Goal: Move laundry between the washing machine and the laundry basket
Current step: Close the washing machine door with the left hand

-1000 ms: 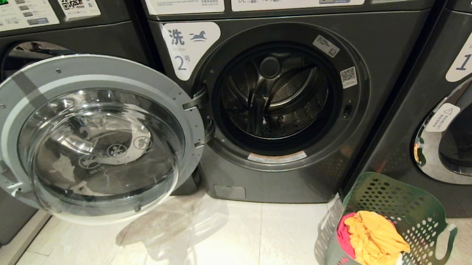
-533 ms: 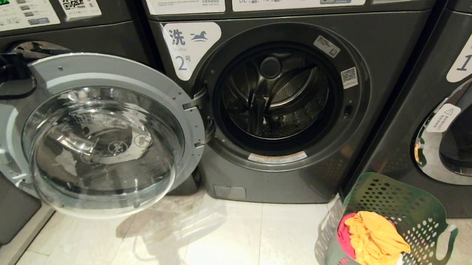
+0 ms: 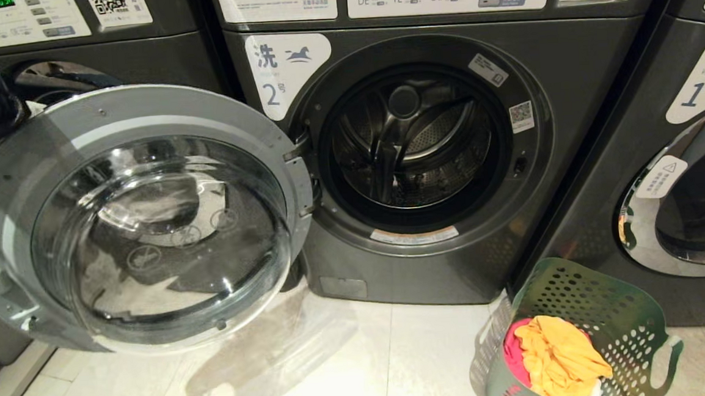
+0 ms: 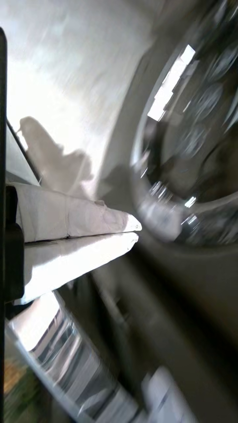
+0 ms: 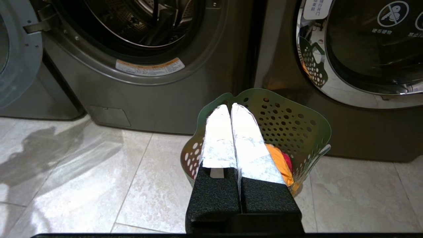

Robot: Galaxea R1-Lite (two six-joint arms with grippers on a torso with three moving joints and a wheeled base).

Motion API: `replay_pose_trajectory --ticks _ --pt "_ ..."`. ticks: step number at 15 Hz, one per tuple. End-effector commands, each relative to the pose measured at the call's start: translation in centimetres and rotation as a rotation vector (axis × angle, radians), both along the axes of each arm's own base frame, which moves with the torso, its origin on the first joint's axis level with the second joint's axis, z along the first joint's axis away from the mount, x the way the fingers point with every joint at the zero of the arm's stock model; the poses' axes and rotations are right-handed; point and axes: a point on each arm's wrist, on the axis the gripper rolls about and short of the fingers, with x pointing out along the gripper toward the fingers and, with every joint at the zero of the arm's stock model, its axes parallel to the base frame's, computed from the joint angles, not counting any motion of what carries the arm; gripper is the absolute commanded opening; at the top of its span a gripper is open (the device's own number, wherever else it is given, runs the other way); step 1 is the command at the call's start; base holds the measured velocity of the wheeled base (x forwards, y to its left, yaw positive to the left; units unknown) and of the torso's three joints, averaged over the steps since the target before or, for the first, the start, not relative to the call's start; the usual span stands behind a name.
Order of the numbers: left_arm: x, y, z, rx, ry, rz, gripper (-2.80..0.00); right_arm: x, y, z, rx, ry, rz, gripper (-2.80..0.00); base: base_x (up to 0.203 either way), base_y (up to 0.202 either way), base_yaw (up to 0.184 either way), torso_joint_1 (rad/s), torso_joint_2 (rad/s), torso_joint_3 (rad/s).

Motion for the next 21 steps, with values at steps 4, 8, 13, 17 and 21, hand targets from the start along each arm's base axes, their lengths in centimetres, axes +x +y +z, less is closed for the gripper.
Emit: replay_pose_trajectory --ticks 4,8,13,17,21 --pt "-9.6 -9.3 4.9 -0.191 0.042 -0.282 -2.80 0.3 0.0 -0.9 0.000 0.034 -0.001 -2.80 0.000 0.000 0.000 0.000 0.00 0.000" --pt "-15.5 -17.3 6.1 -0.229 0.076 -0.609 -2.80 0.3 0.0 -0.9 -0.001 0.035 0.001 -2.80 0.000 0.000 0.000 0.000 0.00 0.000" --pt "-15.0 -18.2 6.6 -0.121 -0.064 -0.244 -2.80 0.3 0.0 -0.9 0.000 0.035 -0.001 -2.80 0.000 0.000 0.000 0.000 0.00 0.000" --pt "-16.0 -17.7 7.1 -0.073 -0.102 -0.240 -2.80 0.2 0.0 -0.7 -0.035 0.025 0.008 -2.80 0.000 0.000 0.000 0.000 0.00 0.000" --pt "-19.4 -16.0 6.0 0.119 -0.125 -0.168 -2.80 0.2 0.5 4.2 -0.064 0.051 0.219 -2.80 0.000 0.000 0.000 0.000 0.00 0.000"
